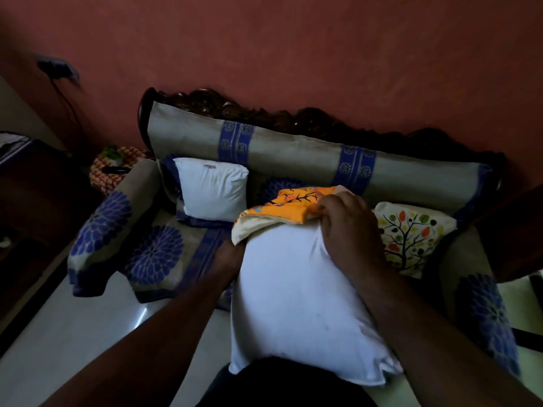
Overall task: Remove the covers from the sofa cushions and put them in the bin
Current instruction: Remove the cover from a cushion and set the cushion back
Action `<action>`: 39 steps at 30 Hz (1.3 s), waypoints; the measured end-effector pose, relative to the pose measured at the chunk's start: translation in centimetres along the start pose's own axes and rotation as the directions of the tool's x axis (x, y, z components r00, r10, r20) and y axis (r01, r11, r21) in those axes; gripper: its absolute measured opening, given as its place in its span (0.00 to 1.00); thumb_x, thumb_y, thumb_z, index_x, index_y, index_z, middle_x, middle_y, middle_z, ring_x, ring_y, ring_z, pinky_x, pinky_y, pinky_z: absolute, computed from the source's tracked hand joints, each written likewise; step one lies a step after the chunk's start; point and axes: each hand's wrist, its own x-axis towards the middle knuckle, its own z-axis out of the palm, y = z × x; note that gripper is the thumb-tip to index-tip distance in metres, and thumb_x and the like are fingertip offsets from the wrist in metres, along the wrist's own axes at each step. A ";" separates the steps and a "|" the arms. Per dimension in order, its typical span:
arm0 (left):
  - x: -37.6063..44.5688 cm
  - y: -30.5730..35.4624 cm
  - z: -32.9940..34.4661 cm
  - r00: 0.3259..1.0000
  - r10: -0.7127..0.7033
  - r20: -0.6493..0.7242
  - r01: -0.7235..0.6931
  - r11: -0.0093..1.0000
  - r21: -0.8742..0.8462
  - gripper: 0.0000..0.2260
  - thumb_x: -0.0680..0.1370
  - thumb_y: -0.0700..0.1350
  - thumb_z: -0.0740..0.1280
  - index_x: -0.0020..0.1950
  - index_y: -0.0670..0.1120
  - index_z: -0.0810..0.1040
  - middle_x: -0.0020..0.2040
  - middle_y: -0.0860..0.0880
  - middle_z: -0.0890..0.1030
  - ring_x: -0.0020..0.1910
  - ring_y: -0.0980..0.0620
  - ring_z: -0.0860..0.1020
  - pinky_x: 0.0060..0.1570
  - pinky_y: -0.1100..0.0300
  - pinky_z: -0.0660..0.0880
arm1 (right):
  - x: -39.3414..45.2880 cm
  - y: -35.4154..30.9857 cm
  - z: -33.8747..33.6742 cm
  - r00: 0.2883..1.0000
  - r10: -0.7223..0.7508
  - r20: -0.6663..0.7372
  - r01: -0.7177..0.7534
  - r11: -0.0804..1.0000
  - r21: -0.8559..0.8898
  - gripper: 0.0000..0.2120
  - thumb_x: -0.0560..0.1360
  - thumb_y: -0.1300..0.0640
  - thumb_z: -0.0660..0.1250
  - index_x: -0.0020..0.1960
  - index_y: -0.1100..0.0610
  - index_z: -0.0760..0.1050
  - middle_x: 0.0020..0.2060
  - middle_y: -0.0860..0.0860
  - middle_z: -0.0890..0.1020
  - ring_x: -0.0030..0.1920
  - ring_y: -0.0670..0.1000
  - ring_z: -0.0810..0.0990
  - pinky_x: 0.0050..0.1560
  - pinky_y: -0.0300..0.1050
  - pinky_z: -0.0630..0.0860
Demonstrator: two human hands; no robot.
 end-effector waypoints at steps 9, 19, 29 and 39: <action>-2.1 1.1 -1.4 0.877 0.383 0.288 -0.393 0.919 -0.027 0.15 0.73 0.45 0.64 0.46 0.34 0.83 0.37 0.43 0.83 0.33 0.55 0.83 0.37 0.72 0.69 | -4.0 -7.8 7.8 0.615 -0.239 0.751 0.290 0.955 0.067 0.38 0.72 0.26 0.59 0.78 0.41 0.61 0.78 0.56 0.60 0.77 0.60 0.57 0.73 0.70 0.53; -2.3 -4.4 -0.1 0.917 0.238 0.322 -0.399 0.592 0.700 0.19 0.76 0.60 0.64 0.62 0.51 0.77 0.60 0.46 0.82 0.58 0.44 0.81 0.53 0.52 0.77 | -10.4 -2.5 15.0 0.552 0.011 0.833 0.095 0.992 -0.077 0.53 0.63 0.22 0.55 0.80 0.50 0.52 0.77 0.54 0.61 0.75 0.59 0.61 0.71 0.63 0.62; -2.4 -9.6 -1.2 0.987 0.145 -0.066 -0.070 0.766 0.639 0.21 0.73 0.52 0.70 0.62 0.47 0.68 0.59 0.42 0.77 0.54 0.37 0.80 0.44 0.46 0.77 | -11.3 -2.6 17.0 0.558 0.047 0.829 -0.040 0.999 -0.029 0.52 0.73 0.34 0.66 0.80 0.42 0.33 0.71 0.59 0.71 0.64 0.60 0.76 0.57 0.57 0.76; -2.7 -11.8 -0.6 0.980 0.066 0.187 -0.029 0.980 -0.196 0.09 0.71 0.50 0.70 0.46 0.47 0.81 0.38 0.51 0.84 0.38 0.53 0.80 0.40 0.55 0.78 | -12.1 -2.4 15.7 0.606 0.107 0.788 -0.116 0.992 -0.045 0.42 0.70 0.30 0.68 0.79 0.43 0.58 0.69 0.52 0.75 0.66 0.56 0.75 0.62 0.51 0.73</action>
